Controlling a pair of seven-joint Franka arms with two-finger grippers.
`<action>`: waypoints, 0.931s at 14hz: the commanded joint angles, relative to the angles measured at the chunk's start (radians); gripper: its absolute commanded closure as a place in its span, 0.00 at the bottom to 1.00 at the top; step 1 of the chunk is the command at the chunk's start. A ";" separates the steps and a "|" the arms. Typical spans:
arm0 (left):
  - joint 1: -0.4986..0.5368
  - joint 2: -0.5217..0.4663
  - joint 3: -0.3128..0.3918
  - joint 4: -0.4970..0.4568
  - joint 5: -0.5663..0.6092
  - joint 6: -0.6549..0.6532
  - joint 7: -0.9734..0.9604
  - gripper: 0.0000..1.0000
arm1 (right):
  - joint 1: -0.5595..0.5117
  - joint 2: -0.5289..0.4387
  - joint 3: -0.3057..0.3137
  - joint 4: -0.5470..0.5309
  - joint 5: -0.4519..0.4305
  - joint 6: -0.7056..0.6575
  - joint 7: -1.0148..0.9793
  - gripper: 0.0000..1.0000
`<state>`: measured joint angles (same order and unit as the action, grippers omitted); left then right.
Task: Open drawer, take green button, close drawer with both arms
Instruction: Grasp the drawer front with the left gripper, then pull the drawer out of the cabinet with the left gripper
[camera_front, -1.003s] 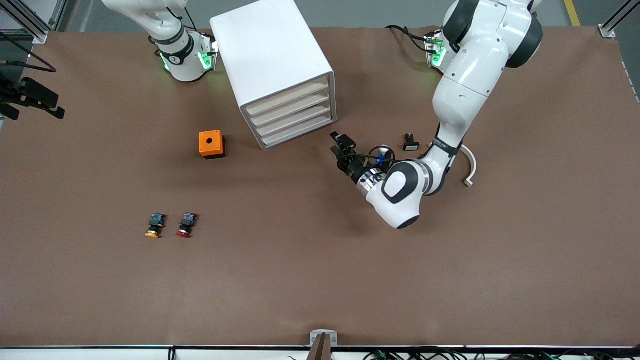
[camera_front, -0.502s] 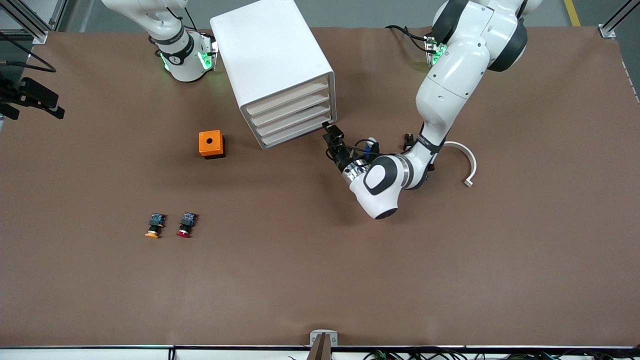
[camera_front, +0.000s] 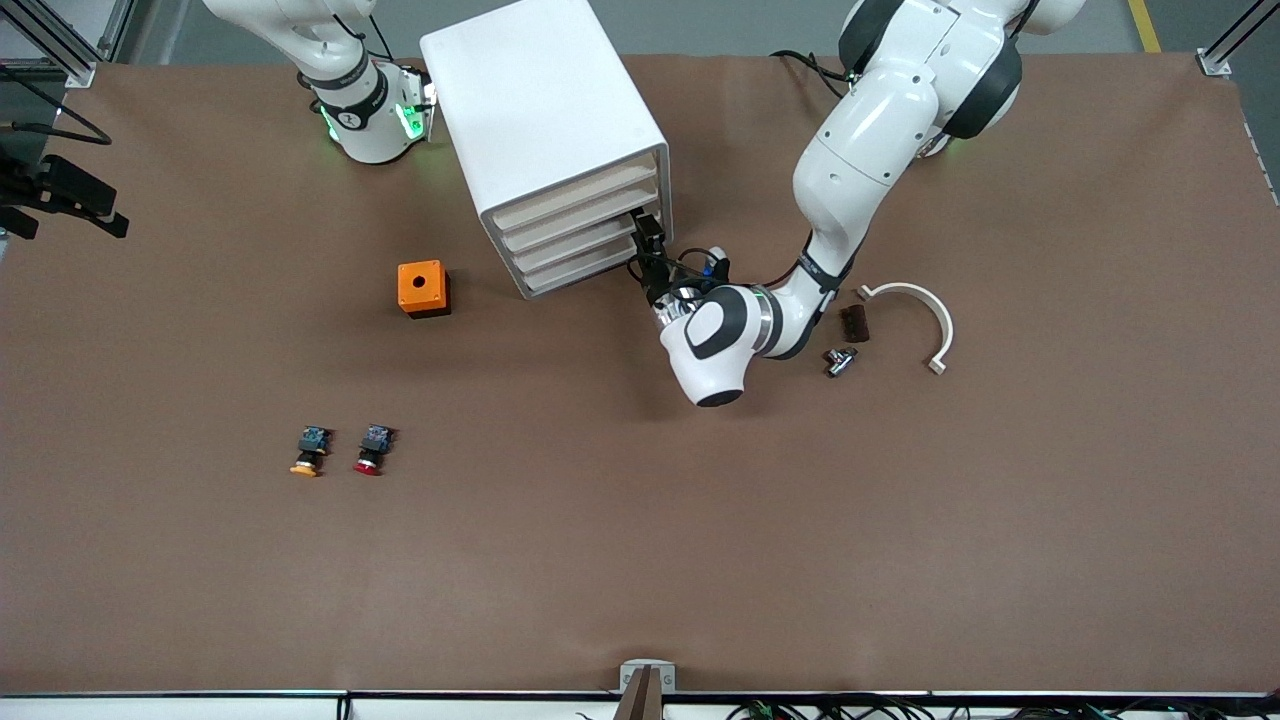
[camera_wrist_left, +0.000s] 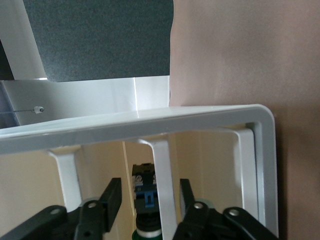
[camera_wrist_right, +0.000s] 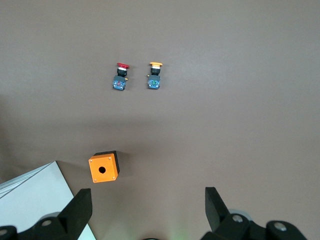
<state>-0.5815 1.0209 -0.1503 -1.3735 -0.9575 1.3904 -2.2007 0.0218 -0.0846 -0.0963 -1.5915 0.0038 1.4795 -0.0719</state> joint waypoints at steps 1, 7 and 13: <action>0.002 0.007 0.006 -0.001 0.029 -0.019 -0.013 0.50 | -0.009 -0.020 0.003 -0.013 -0.013 -0.004 -0.009 0.00; 0.000 0.008 0.006 -0.001 0.040 -0.021 -0.008 0.54 | -0.025 -0.020 0.004 -0.012 -0.012 -0.004 -0.011 0.00; -0.011 0.010 0.006 0.004 0.037 -0.019 -0.007 0.68 | -0.025 -0.020 0.004 -0.013 -0.012 -0.005 -0.014 0.00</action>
<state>-0.5872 1.0248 -0.1458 -1.3837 -0.9293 1.3852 -2.2007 0.0102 -0.0846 -0.1009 -1.5915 0.0038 1.4790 -0.0720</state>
